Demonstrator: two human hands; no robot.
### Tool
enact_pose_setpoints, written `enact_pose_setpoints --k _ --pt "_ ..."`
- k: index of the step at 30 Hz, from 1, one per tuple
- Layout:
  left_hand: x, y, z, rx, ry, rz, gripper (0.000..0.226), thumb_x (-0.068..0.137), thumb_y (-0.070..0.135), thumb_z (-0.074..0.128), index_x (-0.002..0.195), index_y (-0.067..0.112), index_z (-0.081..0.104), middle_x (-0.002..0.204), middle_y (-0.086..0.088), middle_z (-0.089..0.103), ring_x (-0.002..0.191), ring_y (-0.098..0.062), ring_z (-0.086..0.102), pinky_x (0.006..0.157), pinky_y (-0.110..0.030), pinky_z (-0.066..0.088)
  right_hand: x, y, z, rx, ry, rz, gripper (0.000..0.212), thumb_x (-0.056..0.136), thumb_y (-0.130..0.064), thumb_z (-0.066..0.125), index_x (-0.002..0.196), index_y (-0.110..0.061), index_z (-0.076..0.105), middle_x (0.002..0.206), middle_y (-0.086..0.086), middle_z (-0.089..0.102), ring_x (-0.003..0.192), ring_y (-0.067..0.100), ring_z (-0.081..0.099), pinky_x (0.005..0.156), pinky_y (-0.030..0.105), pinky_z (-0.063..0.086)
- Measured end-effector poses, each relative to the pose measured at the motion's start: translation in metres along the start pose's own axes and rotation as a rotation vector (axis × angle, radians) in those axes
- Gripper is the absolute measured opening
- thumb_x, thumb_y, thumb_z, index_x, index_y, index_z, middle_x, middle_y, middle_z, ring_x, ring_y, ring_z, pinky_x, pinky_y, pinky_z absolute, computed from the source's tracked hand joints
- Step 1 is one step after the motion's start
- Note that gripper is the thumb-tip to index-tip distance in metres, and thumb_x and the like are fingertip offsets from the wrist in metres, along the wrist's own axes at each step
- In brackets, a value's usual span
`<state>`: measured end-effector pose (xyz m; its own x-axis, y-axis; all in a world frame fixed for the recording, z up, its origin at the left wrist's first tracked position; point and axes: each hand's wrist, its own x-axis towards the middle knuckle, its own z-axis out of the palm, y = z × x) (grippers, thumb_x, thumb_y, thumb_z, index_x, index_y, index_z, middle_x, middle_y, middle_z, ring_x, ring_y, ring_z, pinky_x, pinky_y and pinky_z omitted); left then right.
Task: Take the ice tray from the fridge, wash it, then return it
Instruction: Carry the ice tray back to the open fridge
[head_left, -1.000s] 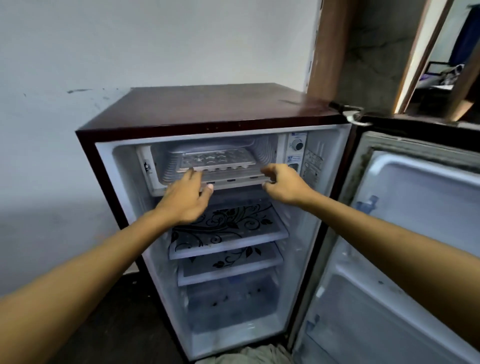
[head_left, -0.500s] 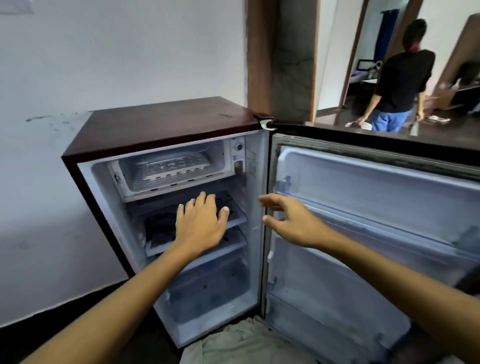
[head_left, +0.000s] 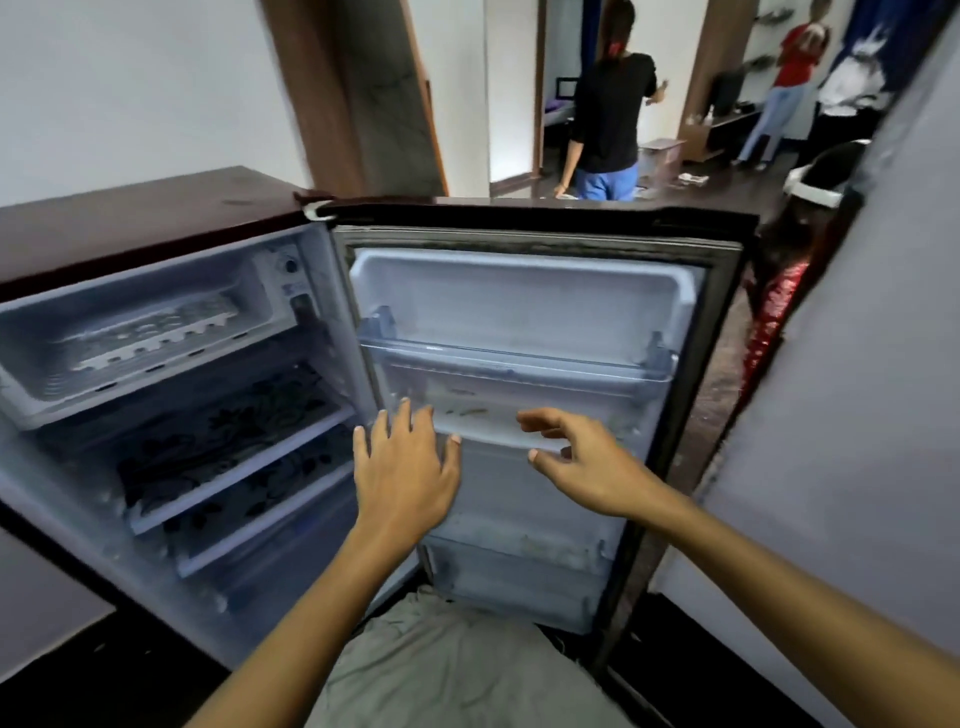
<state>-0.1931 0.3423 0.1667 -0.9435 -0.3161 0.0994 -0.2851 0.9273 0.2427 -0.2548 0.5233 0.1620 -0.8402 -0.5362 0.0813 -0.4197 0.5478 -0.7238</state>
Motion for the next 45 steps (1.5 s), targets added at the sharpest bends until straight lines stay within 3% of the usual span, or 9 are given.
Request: enact_pose_setpoints --k 3,9,13,19,22,30,45 --pt "-0.002 0.034 0.010 -0.021 -0.010 0.034 0.053 0.099 0.043 0.034 0.144 0.016 0.035 0.155 -0.005 0.031 0.144 -0.026 0.023 0.118 -0.047 0.013 -0.014 0.028 -0.028 -0.003 0.062 0.051 0.042 0.093 -0.016 0.055 0.134 -0.019 0.048 0.134 -0.005 0.054 0.125 0.010 0.048 0.093 0.017 0.034" --pt "-0.003 0.086 0.024 -0.033 -0.015 0.050 0.054 0.098 0.043 0.035 0.144 0.014 0.036 0.154 -0.007 0.033 0.143 -0.029 0.025 0.117 -0.048 0.016 -0.025 0.065 -0.074 -0.065 0.201 0.051 0.044 0.090 -0.014 0.057 0.133 -0.016 0.050 0.135 -0.001 0.053 0.126 0.013 0.048 0.100 0.016 0.031" --pt "-0.004 0.108 0.029 -0.031 0.004 0.030 0.054 0.098 0.042 0.037 0.144 0.013 0.037 0.153 -0.008 0.034 0.142 -0.029 0.027 0.116 -0.050 0.018 -0.018 0.077 -0.094 -0.180 0.269 0.020 0.046 0.091 -0.014 0.055 0.137 -0.015 0.045 0.140 0.002 0.047 0.131 0.019 0.041 0.105 0.025 0.030" --pt "-0.010 0.125 0.035 -0.023 0.032 -0.011 0.053 0.098 0.041 0.037 0.142 0.012 0.039 0.150 -0.009 0.039 0.139 -0.029 0.032 0.115 -0.051 0.020 -0.006 0.088 -0.095 -0.367 0.210 0.022 0.058 0.092 -0.015 0.054 0.146 -0.014 0.032 0.151 0.005 0.032 0.144 0.024 0.015 0.114 0.040 0.022" --pt "-0.017 0.131 0.036 -0.020 0.052 -0.038 0.051 0.098 0.041 0.037 0.140 0.011 0.041 0.148 -0.008 0.040 0.138 -0.029 0.033 0.115 -0.052 0.019 -0.004 0.093 -0.092 -0.450 0.145 0.027 0.062 0.092 -0.015 0.053 0.147 -0.015 0.027 0.153 0.004 0.029 0.145 0.026 0.011 0.112 0.044 0.024" --pt "-0.039 0.144 0.037 -0.028 0.070 -0.095 0.048 0.098 0.039 0.038 0.137 0.010 0.042 0.147 -0.010 0.041 0.137 -0.030 0.033 0.114 -0.053 0.016 0.001 0.097 -0.086 -0.587 0.130 -0.009 0.069 0.086 -0.010 0.058 0.146 -0.011 0.025 0.152 0.010 0.024 0.142 0.027 0.016 0.111 0.040 0.025" --pt "-0.074 0.140 0.049 -0.035 0.070 -0.167 0.051 0.099 0.039 0.038 0.141 0.010 0.038 0.147 -0.008 0.040 0.139 -0.032 0.030 0.115 -0.051 0.014 -0.022 0.085 -0.069 -0.557 0.182 -0.111 0.057 0.083 -0.006 0.057 0.138 -0.010 0.040 0.139 0.007 0.042 0.128 0.026 0.033 0.103 0.034 0.034"
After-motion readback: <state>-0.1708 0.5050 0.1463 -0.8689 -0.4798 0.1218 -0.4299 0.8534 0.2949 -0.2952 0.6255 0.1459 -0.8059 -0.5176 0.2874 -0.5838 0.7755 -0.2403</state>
